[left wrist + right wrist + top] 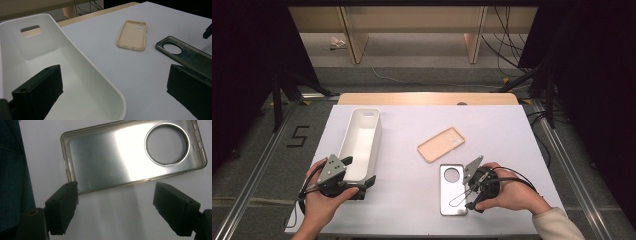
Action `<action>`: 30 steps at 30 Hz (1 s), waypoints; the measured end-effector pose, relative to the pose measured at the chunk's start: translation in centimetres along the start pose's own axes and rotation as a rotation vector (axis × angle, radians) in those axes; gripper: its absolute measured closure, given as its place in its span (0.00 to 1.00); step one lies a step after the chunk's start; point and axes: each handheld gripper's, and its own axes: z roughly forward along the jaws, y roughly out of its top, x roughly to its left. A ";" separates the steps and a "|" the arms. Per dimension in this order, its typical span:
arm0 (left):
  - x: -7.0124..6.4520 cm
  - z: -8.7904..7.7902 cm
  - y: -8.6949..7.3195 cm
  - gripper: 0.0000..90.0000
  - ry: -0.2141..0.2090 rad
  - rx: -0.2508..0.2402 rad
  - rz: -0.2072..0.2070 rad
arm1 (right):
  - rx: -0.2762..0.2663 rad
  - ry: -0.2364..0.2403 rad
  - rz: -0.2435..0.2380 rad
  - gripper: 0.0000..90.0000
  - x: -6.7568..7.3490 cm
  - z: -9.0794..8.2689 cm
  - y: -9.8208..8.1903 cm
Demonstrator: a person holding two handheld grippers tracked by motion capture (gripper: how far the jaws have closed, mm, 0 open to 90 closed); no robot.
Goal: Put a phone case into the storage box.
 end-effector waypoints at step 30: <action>0.0 0.0 0.0 0.00 -0.002 0.001 0.002 | 0.109 0.068 -0.158 0.30 3.2 2.4 3.2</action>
